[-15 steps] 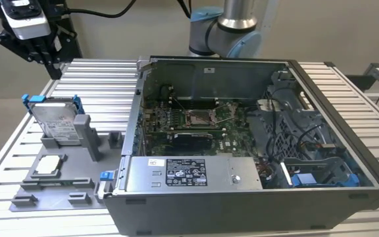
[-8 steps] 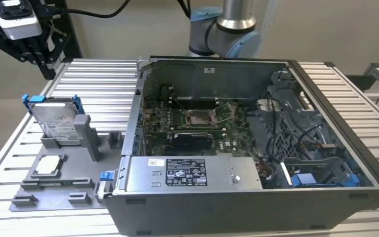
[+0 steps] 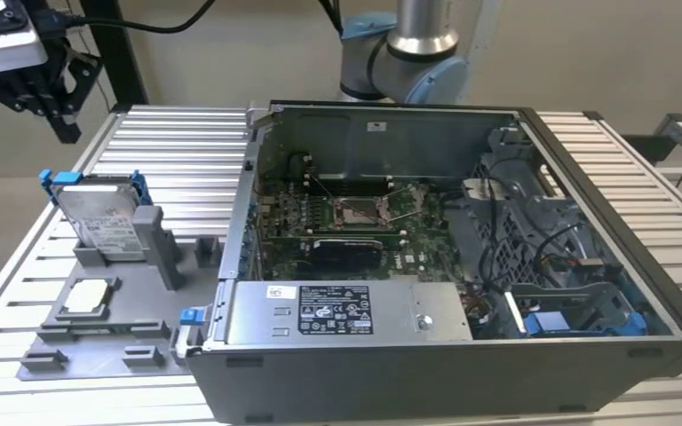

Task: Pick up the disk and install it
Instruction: 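Pick up the disk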

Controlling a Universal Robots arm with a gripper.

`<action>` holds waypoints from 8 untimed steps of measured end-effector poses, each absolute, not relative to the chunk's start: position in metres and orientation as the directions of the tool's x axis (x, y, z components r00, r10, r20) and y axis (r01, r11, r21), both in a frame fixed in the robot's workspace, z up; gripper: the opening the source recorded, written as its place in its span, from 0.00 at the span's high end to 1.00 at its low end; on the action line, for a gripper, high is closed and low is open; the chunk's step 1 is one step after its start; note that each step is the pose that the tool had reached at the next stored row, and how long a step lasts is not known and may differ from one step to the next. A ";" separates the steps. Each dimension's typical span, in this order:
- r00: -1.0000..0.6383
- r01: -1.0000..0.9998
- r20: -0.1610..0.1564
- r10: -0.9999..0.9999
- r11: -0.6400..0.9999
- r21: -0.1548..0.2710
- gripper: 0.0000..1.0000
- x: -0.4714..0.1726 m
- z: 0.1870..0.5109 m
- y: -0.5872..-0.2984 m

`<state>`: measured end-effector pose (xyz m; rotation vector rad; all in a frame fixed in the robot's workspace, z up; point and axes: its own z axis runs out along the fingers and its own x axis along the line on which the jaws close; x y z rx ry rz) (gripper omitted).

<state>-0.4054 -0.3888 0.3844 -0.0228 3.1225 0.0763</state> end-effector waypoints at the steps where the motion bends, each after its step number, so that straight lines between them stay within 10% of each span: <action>1: -1.000 -0.015 -0.018 -0.014 0.999 0.049 1.00 -0.408 0.384 -0.388; 8: -1.000 -0.025 -0.018 -0.024 0.999 0.049 1.00 -0.425 0.381 -0.387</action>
